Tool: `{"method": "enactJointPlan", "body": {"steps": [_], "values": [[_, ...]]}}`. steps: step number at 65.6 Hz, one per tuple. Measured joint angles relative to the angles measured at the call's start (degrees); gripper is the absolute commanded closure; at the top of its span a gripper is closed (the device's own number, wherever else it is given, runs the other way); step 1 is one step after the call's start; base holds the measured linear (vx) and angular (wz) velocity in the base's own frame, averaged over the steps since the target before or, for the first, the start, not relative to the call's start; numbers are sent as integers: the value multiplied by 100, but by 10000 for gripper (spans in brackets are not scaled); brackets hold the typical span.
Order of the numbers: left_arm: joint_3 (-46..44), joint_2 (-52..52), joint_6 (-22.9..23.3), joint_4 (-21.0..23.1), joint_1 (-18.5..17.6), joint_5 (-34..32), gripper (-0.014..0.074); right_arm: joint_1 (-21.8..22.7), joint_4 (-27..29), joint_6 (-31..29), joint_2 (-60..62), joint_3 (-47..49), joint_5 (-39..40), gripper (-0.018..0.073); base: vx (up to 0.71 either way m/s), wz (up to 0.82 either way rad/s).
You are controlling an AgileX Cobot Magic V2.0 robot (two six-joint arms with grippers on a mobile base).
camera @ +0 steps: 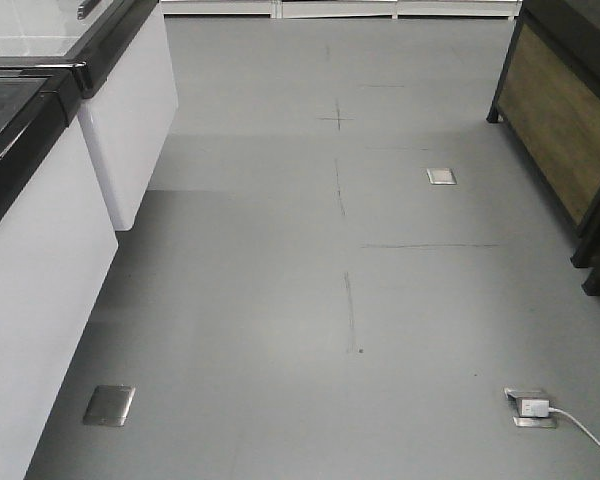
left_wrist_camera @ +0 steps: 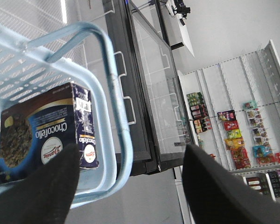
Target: Left arm holds basket, right arm returns cookies
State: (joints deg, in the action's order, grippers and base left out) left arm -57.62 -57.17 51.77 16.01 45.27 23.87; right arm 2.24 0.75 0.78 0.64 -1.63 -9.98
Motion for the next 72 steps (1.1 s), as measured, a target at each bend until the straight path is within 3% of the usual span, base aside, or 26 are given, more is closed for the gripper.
{"method": "enactJointPlan", "body": {"steps": [10,23,72], "values": [[237,-38,16,337,0,-426,150,0,0,0,0,0,0,566,0,0],[246,-90,16,419,0,-868,150,0,0,0,0,0,0,566,0,0],[246,-913,16,594,0,-1418,150,0,0,0,0,0,0,566,0,0]]}}
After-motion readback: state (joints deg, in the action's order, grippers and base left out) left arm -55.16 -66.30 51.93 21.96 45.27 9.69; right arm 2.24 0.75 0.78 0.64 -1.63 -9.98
